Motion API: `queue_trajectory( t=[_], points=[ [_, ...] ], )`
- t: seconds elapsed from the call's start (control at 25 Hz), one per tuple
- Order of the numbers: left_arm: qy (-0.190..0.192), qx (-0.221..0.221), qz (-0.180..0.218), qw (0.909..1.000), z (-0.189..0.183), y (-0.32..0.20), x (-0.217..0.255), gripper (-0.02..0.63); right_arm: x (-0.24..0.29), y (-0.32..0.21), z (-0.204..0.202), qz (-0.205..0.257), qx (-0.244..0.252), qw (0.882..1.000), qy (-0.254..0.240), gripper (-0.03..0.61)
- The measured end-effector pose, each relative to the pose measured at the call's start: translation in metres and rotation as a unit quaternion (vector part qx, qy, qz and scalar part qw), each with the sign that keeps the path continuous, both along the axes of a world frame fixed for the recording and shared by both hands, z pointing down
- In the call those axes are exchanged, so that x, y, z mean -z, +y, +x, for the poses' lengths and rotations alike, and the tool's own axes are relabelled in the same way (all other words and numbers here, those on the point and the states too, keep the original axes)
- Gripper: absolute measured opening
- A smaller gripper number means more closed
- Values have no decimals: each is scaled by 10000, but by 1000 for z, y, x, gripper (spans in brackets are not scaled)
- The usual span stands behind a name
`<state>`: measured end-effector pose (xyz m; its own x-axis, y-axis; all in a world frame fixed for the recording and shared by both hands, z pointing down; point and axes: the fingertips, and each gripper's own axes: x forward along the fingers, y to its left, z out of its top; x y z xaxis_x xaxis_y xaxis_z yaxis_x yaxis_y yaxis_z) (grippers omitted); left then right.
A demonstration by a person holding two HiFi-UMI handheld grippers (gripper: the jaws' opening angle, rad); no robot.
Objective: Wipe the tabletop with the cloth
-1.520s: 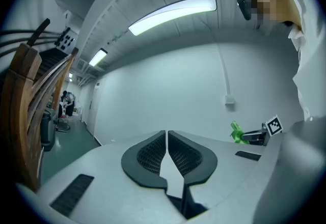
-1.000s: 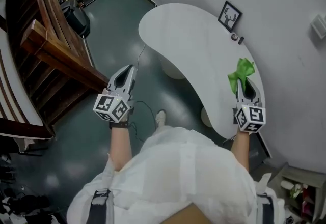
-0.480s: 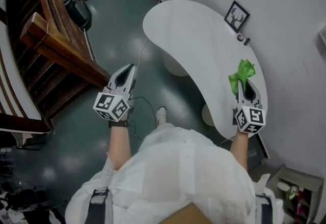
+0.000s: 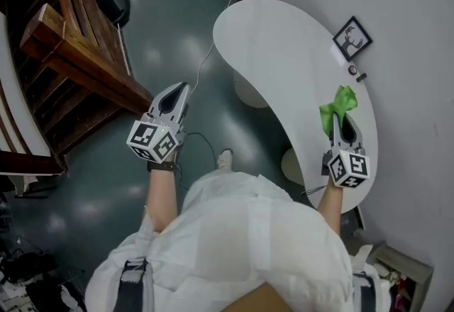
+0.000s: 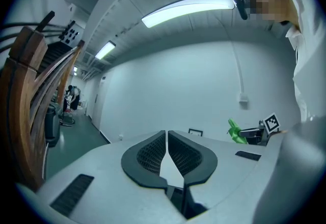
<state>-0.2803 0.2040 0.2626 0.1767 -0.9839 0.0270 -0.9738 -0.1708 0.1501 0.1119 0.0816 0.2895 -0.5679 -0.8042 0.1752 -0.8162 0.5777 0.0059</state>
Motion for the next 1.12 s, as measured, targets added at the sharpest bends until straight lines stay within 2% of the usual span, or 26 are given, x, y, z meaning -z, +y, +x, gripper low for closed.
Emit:
queue_trajectory(
  t=[0.24,0.44,0.68,0.88,1.12],
  points=[
    [27,-77,76,9999,-73,-43,3,26,2,-48,-68,23,-51,10000,23,83],
    [117,-310,15,9995,-105,-75,-7,26,-8,-68,-106,-104,-65,9996,245,83],
    [196,-631,-57,9978,-98,-115,-19,26,-29,-101,-115,-403,-49,9974,590,83],
    [150,-773,-140,9968,-89,-169,-30,26,-52,-160,-120,-613,-24,9949,805,83],
    [200,-845,-393,9955,-89,-258,-42,26,-85,-252,-131,-928,-66,9920,854,83]
  ],
)
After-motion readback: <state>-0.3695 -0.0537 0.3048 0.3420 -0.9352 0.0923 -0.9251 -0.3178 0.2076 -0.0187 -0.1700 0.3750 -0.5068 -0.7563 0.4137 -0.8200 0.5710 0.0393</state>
